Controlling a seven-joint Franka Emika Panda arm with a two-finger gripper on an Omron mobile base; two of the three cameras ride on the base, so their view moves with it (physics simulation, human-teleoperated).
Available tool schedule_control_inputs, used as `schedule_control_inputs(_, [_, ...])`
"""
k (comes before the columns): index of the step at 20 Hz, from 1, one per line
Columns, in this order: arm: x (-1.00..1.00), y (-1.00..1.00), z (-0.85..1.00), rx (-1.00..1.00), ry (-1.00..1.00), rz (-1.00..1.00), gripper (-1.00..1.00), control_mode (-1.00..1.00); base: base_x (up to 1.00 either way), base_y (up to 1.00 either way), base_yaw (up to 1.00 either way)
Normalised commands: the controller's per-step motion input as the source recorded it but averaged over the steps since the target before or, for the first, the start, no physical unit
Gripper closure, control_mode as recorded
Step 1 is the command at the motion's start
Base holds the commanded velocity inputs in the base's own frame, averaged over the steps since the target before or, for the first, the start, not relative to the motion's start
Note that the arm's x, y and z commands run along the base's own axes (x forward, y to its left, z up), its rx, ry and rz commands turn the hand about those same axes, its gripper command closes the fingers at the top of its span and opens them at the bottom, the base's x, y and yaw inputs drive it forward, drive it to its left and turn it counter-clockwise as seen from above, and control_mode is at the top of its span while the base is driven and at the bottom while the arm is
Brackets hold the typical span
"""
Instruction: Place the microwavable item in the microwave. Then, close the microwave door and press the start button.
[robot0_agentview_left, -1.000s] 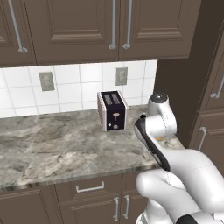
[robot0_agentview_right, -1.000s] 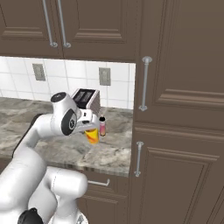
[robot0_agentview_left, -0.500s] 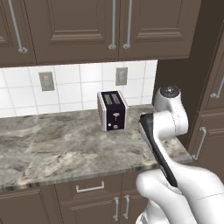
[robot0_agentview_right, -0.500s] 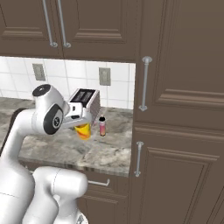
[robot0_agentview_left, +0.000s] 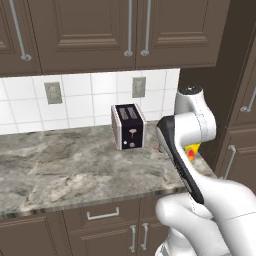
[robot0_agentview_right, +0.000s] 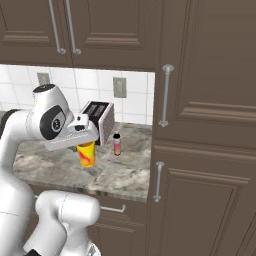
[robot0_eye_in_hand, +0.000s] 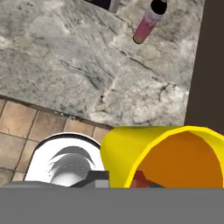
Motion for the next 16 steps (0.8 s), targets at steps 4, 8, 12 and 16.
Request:
schedule_control_inputs(4, [-0.04, 0.19, -0.33, -0.02, 0.20, 0.05, 1.00, -1.00, 0.00, 0.00, 0.00])
schedule_control_inputs(8, [0.00, 0.08, -0.25, -0.01, 0.11, 0.01, 1.00, -1.00, 0.00, 0.00, 0.00])
schedule_control_inputs(12, [-0.13, 0.06, -0.11, -0.02, 0.01, 0.00, 1.00, 1.00, -0.45, 0.05, 0.00])
schedule_control_inputs(16, [0.00, 0.00, 0.00, 0.00, 0.00, 0.00, 1.00, 1.00, -1.00, 0.02, -0.06])
